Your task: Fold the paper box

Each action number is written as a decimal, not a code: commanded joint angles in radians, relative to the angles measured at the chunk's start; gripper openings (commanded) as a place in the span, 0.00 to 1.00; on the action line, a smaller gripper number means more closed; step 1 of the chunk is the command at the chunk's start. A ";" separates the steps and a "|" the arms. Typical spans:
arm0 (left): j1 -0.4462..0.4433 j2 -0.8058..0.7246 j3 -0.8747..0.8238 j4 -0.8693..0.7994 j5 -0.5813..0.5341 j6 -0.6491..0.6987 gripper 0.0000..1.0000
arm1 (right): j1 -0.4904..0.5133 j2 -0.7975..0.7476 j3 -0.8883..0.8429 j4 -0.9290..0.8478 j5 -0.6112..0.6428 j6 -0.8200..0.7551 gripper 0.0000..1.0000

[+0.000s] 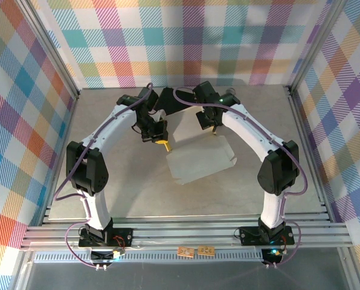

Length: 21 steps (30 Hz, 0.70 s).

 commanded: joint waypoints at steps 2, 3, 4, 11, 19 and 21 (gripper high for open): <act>-0.010 -0.025 0.034 0.038 0.045 -0.006 0.00 | -0.029 0.003 -0.002 -0.039 -0.125 0.016 0.00; -0.010 -0.028 0.033 0.041 0.050 -0.003 0.00 | -0.032 0.002 -0.002 -0.029 -0.154 0.009 0.02; -0.010 -0.028 0.030 0.040 0.052 -0.002 0.00 | -0.034 0.003 0.000 -0.024 -0.170 0.005 0.04; -0.010 -0.035 0.020 0.039 0.055 0.004 0.00 | -0.055 0.025 0.027 -0.030 -0.211 0.005 0.11; -0.010 -0.037 0.020 0.036 0.053 0.011 0.00 | -0.072 0.052 0.054 -0.034 -0.210 -0.005 0.22; -0.010 -0.036 0.023 0.036 0.055 0.011 0.00 | -0.074 0.055 0.056 -0.032 -0.198 -0.008 0.18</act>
